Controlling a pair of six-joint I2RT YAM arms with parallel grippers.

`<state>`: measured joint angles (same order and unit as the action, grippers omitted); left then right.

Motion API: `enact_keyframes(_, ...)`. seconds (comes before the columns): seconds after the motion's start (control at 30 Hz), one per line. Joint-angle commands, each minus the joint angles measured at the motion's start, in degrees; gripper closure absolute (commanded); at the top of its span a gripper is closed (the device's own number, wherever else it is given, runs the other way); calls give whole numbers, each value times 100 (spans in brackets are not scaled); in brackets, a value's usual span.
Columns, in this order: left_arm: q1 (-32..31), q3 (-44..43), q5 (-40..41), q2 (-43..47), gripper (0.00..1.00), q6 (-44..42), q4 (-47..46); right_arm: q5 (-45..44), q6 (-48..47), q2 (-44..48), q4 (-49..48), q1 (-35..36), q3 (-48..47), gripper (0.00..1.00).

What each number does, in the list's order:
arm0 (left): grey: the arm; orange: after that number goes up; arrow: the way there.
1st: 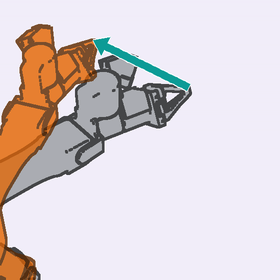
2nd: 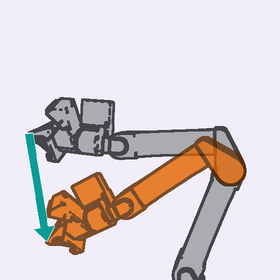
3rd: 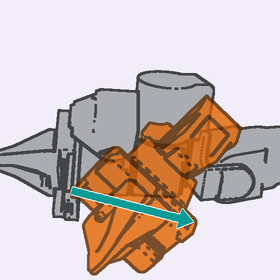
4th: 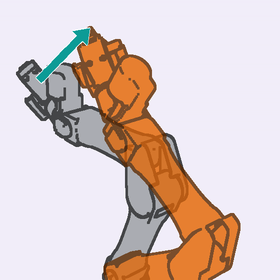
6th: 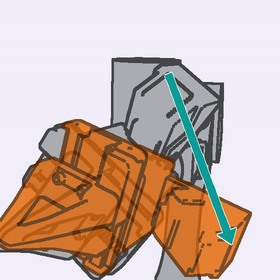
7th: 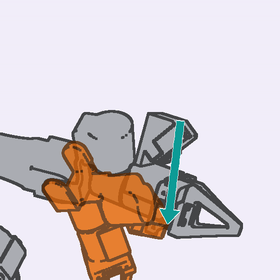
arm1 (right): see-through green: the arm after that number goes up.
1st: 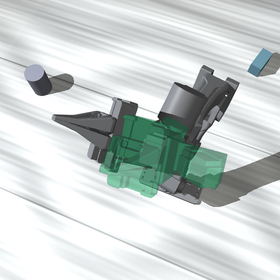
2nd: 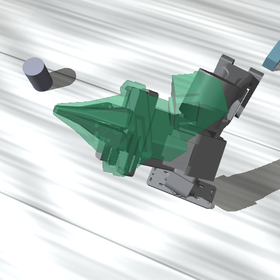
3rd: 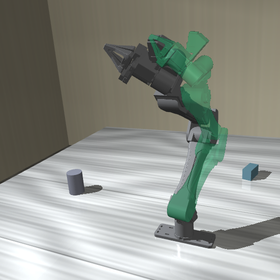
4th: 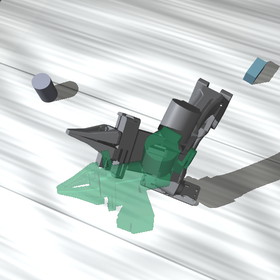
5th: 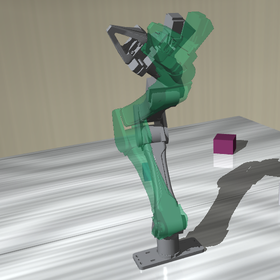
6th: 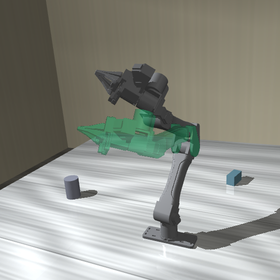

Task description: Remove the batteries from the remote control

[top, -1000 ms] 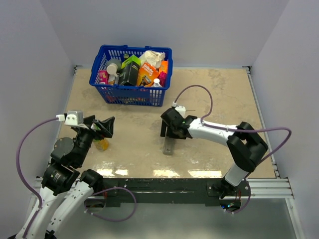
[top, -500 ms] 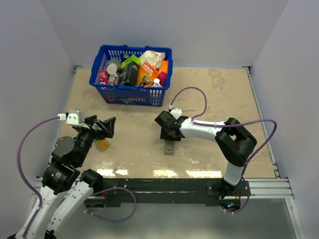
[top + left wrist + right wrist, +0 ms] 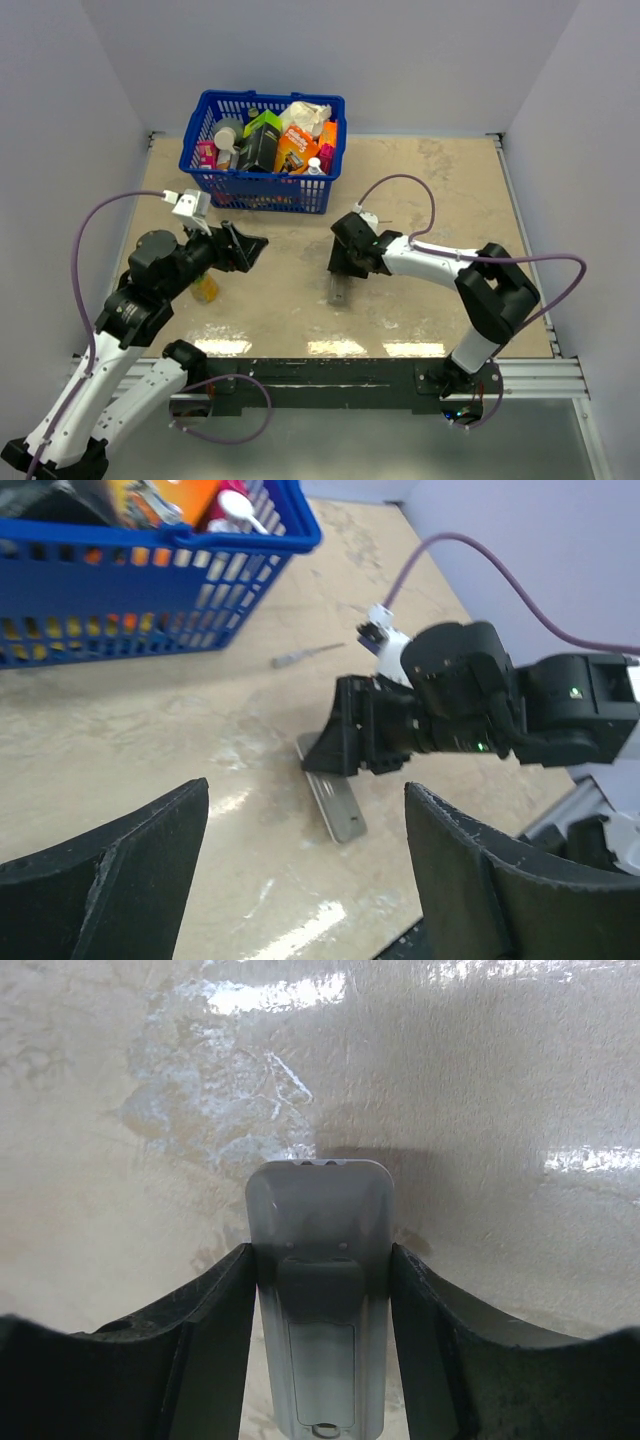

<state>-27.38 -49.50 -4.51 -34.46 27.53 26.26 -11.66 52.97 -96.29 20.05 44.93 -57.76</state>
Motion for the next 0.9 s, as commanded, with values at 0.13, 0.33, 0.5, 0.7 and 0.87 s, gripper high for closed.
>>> enact_keyframes(0.13, -13, 334, -1534, -728, 20, 621, -726, 1148, -243, 979, -783, -608, 414, 63)
enact_keyframes(0.33, -294, 730, -1913, -1360, 21, 982, -1588, 1719, -130, 1385, -976, -810, 405, 64)
enact_keyframes(0.5, -531, 1081, -2079, -1775, 22, 1201, -2281, 2114, 108, 1692, -1232, -819, 511, 65)
enact_keyframes(0.7, -795, 1468, -2299, -2205, 23, 1474, -3152, 2300, 407, 1982, -1522, -819, 678, 66)
enact_keyframes(0.87, -1015, 1653, -2309, -2469, 23, 1624, -3592, 2291, 565, 2088, -1601, -819, 748, 66)
